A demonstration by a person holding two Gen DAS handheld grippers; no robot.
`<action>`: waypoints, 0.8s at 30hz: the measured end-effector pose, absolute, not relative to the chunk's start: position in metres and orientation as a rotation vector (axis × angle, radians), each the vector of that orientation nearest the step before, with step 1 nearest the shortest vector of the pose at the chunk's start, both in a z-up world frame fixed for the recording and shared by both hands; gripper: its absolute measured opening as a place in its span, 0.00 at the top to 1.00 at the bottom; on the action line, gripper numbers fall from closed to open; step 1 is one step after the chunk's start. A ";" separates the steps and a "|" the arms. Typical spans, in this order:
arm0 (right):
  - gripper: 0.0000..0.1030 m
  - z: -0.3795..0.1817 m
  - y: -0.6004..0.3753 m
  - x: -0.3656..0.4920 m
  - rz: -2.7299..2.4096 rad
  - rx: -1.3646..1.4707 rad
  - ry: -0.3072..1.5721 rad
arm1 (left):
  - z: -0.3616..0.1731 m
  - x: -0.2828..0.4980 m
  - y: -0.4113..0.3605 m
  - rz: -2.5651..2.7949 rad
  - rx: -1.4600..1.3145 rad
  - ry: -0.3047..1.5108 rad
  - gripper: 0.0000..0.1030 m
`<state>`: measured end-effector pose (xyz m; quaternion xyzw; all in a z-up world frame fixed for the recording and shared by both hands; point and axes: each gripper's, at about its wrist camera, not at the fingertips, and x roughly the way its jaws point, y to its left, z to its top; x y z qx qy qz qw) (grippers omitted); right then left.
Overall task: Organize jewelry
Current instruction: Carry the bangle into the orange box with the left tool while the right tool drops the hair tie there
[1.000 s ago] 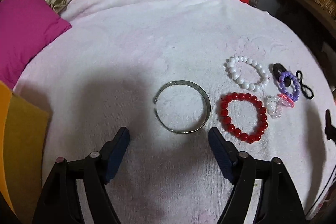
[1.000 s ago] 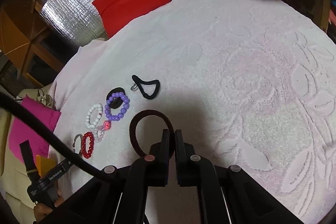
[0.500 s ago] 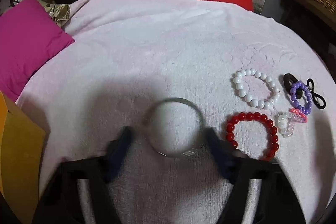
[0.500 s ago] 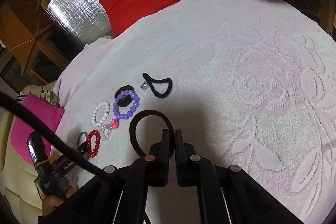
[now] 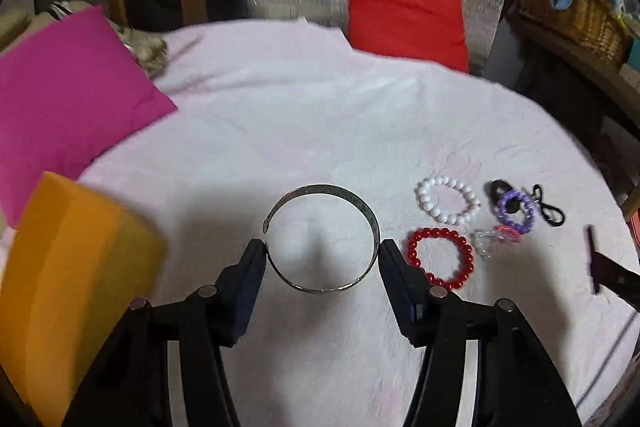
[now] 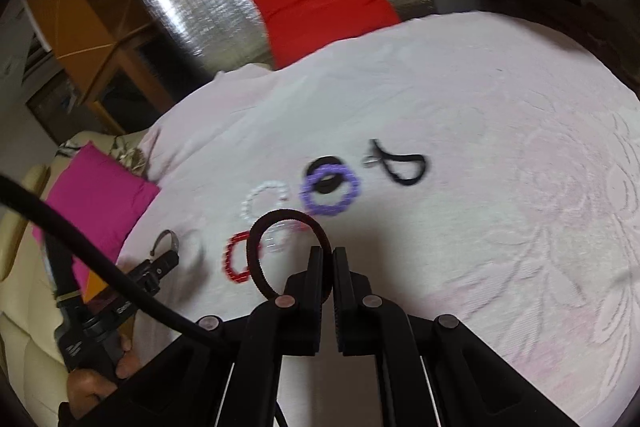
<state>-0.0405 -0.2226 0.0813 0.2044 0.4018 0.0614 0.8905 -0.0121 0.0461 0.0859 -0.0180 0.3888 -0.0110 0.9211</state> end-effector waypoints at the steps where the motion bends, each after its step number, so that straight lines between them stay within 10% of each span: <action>1: 0.95 0.084 -0.215 -0.041 0.141 0.419 0.830 | 0.092 -0.019 0.051 -0.012 -0.036 0.786 0.42; 15: 0.95 0.109 -0.031 -0.065 0.538 0.346 0.817 | 0.169 -0.171 0.198 0.208 -0.056 0.693 0.42; 24: 0.95 0.113 0.114 -0.090 0.745 0.181 0.878 | 0.129 -0.210 0.287 0.382 -0.099 0.787 0.42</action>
